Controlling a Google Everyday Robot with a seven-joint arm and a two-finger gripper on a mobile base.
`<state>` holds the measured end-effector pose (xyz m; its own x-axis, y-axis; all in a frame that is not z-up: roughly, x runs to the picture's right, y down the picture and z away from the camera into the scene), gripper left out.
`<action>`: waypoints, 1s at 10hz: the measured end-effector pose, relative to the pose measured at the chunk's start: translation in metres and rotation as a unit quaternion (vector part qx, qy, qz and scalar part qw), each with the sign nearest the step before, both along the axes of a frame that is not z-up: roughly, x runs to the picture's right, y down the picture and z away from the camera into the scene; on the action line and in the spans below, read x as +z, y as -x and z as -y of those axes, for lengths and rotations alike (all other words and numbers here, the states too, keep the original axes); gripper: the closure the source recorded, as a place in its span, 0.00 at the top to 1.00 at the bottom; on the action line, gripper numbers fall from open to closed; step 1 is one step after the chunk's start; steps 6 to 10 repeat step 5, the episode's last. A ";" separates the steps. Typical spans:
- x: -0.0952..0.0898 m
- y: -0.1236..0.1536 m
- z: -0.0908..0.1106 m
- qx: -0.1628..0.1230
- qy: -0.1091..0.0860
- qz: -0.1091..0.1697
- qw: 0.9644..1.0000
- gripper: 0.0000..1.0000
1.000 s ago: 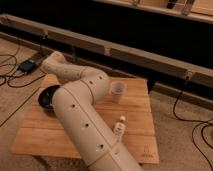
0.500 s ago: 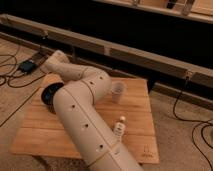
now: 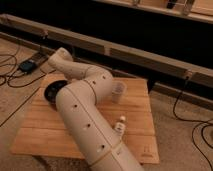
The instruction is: Push the ceramic bowl across the table
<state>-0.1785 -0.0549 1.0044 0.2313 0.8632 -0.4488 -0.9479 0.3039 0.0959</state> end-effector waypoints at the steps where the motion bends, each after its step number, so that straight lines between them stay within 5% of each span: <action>1: -0.001 -0.004 0.003 0.002 -0.003 -0.003 1.000 0.80; 10: -0.004 -0.008 0.005 0.007 -0.001 -0.003 1.000 0.80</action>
